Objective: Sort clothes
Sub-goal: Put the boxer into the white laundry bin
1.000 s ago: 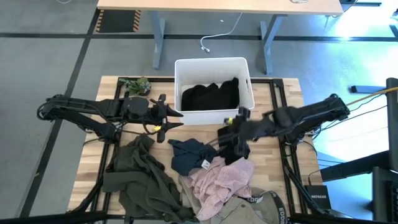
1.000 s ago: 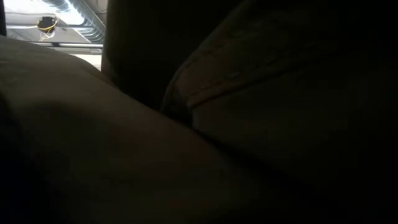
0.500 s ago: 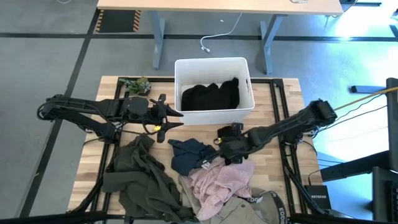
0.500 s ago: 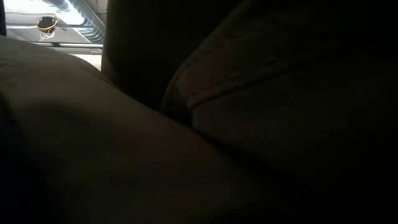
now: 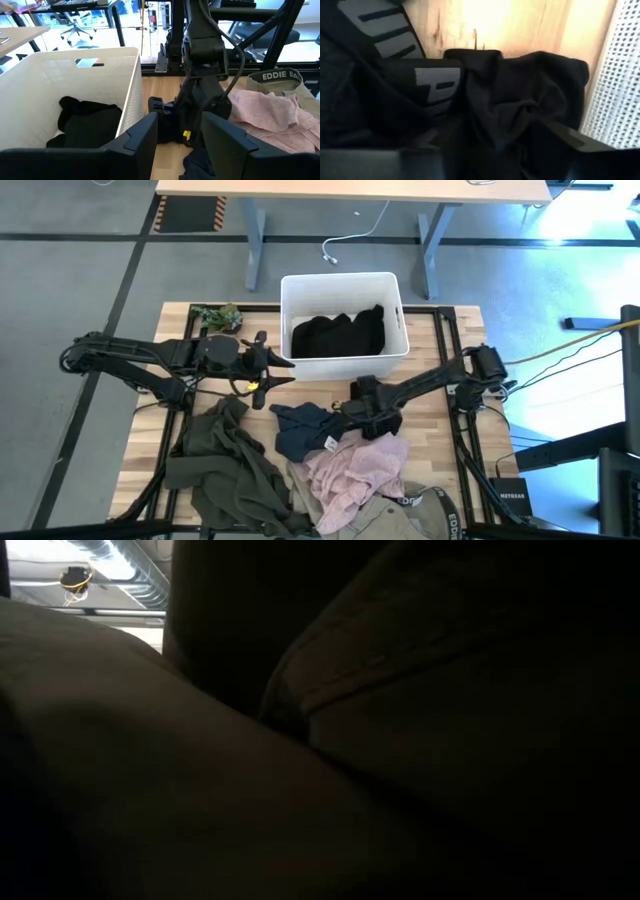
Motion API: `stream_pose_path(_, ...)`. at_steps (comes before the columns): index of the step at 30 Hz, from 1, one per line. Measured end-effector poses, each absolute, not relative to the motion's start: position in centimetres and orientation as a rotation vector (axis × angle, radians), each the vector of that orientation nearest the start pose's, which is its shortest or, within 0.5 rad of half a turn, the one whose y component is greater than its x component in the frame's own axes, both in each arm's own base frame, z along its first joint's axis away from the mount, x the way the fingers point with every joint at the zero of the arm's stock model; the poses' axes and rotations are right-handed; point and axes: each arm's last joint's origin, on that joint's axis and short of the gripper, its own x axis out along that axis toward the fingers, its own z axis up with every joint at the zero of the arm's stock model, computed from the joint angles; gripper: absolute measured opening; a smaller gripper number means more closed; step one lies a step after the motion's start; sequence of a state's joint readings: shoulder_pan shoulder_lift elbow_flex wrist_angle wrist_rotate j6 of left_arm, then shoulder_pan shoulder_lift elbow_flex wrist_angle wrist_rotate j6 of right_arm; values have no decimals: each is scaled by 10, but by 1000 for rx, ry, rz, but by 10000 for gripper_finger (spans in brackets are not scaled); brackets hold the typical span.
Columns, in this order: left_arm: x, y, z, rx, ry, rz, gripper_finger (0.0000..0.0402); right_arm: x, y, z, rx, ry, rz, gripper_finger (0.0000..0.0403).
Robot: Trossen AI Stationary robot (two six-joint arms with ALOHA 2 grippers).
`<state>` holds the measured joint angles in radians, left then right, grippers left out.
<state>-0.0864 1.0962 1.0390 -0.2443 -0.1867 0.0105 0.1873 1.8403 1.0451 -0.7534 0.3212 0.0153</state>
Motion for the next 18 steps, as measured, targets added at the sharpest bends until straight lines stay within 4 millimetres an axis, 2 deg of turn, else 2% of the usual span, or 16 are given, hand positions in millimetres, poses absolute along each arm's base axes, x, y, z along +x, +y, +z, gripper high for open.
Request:
stream_pose_path(3, 239, -15, 356, 51, 299, 98, 149, 304, 46, 127, -388, 1509, -127, 106)
stream_pose_path(5, 239, -15, 356, 50, 301, 98, 149, 304, 46, 130, -396, 1506, -131, 43)
stream_pose_path(6, 239, -15, 355, 50, 302, 98, 149, 305, 47, 133, -396, 1498, -127, 25)
stream_pose_path(7, 239, -15, 356, 49, 301, 98, 149, 305, 48, 137, -398, 1485, -119, 18)
stream_pose_path(10, 239, -15, 356, 49, 301, 98, 149, 308, 53, 160, -423, 1414, -137, 35)
stream_pose_path(14, 239, -15, 355, 49, 302, 98, 149, 307, 63, 204, -459, 1302, -164, 35)
stream_pose_path(18, 239, -15, 355, 50, 309, 99, 149, 305, 66, 258, -426, 1143, -170, 16)
